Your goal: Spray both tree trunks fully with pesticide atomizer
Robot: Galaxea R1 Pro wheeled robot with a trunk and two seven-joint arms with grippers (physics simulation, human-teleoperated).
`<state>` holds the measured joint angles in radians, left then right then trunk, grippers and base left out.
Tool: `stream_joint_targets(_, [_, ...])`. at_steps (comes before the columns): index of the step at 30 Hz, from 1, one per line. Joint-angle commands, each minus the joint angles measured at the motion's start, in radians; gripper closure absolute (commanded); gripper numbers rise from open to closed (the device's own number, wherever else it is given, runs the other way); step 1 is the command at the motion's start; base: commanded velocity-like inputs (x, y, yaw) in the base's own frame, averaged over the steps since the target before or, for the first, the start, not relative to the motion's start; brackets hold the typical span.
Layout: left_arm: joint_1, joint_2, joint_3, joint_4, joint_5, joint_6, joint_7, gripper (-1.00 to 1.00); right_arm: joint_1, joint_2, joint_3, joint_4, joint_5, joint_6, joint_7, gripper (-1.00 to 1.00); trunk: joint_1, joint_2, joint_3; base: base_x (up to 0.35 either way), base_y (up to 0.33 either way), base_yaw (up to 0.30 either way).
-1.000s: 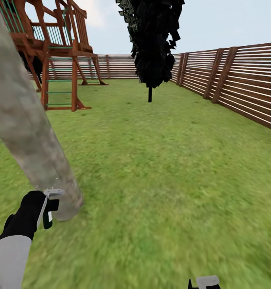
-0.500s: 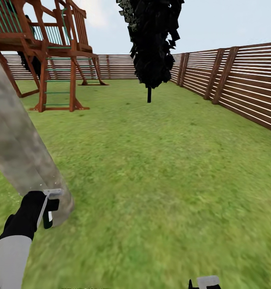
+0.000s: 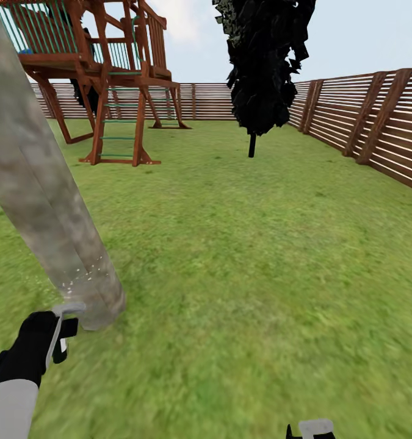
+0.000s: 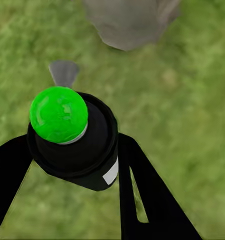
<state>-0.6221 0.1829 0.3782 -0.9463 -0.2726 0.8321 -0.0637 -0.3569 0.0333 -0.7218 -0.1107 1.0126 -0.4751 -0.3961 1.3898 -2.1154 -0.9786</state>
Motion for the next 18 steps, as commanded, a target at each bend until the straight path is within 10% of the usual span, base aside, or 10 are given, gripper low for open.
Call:
stream_joint_targets(1, [0.018, -0.002, 0.003, 0.016, -0.011, -0.037, -0.005, 1.00, 0.000, 0.000, -0.007, 0.000, 0.011, -0.002, -0.004, -1.00, 0.000, 0.000, -0.001, 0.009, -0.005, 0.277])
stream_joint_targets(6, [0.037, -0.006, 0.007, 0.126, -0.008, -0.102, 0.002, 1.00, 0.000, -0.001, -0.008, 0.000, 0.011, -0.002, -0.004, -1.00, 0.000, 0.000, -0.001, 0.001, -0.001, 0.089])
stream_joint_targets(8, [0.038, -0.014, 0.014, 0.224, 0.006, -0.250, 0.114, 1.00, 0.000, -0.002, -0.010, -0.006, 0.011, -0.003, -0.004, -1.00, 0.000, 0.000, -0.001, 0.215, -0.160, 0.000])
stream_joint_targets(12, [0.038, -0.013, 0.008, 0.259, 0.139, -0.264, 0.134, 1.00, 0.000, -0.003, -0.009, -0.006, 0.011, -0.003, -0.004, -1.00, 0.000, 0.000, -0.001, 0.255, -0.168, 0.000])
stream_joint_targets(18, [0.038, -0.008, 0.005, 0.256, 0.163, -0.267, 0.137, 1.00, 0.000, -0.001, -0.008, -0.006, 0.011, -0.003, -0.004, -1.00, 0.000, 0.000, -0.001, 0.322, -0.039, 0.001])
